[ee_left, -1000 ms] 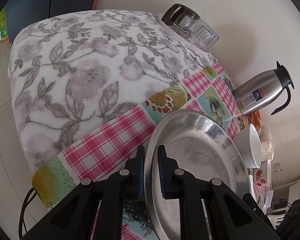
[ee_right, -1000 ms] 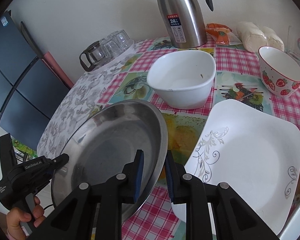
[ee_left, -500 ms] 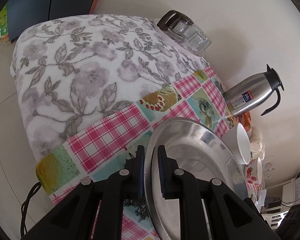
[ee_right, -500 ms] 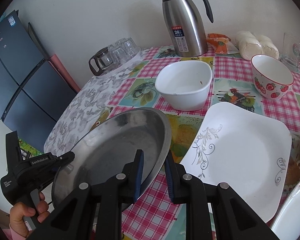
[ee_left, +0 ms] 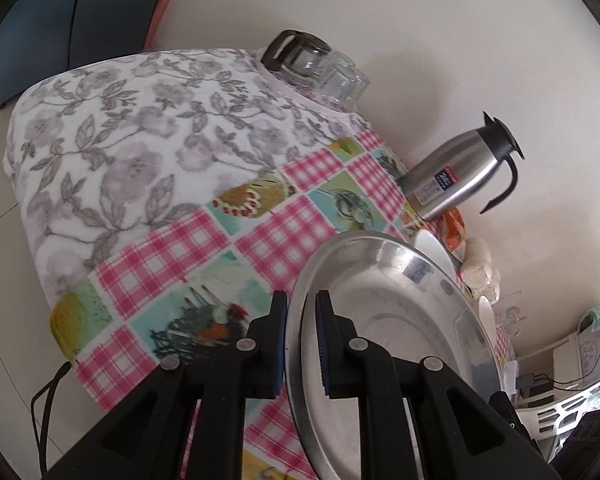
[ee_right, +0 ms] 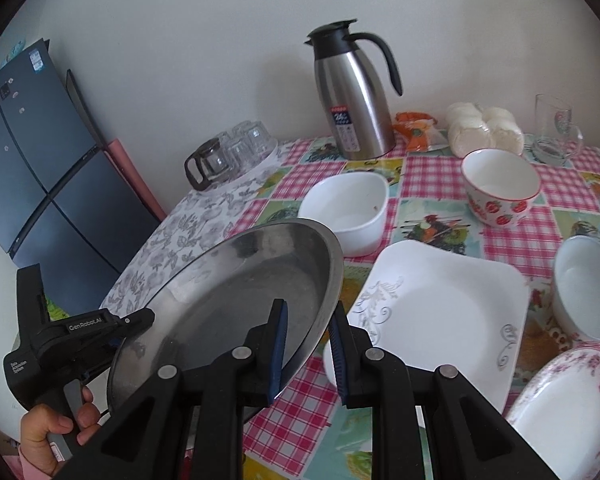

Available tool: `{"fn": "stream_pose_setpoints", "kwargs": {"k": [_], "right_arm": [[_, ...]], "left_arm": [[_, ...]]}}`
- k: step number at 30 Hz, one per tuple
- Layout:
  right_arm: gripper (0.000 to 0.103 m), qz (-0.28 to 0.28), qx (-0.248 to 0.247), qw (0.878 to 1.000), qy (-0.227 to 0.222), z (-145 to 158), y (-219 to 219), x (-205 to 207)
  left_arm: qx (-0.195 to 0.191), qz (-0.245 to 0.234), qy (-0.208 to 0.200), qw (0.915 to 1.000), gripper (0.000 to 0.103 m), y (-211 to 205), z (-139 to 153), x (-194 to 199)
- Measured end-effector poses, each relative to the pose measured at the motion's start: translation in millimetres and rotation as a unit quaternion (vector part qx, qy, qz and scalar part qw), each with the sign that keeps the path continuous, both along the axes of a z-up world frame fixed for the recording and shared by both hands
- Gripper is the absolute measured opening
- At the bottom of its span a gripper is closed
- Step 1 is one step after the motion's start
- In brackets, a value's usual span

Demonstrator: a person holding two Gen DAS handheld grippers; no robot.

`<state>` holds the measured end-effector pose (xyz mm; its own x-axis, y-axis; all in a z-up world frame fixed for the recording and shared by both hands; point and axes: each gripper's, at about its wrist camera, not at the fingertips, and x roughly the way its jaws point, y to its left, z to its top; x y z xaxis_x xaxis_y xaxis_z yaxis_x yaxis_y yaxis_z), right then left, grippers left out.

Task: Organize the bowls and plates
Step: 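Lift the steel basin with the left tool and tilt it upright, then carry the steel basin with the left tool and lower it onto the table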

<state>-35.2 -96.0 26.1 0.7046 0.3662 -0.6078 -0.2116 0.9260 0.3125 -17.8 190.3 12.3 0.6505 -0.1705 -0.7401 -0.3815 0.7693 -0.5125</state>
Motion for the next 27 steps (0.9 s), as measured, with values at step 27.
{"fn": "stream_pose_setpoints", "kwargs": {"k": [27], "right_arm": [[0.022,-0.18,0.032,0.983,-0.011,-1.7,-153.8,-11.4]], "left_arm": [[0.032,-0.148,-0.005,0.9884,0.013,-167.6,21.2,60.5]]}}
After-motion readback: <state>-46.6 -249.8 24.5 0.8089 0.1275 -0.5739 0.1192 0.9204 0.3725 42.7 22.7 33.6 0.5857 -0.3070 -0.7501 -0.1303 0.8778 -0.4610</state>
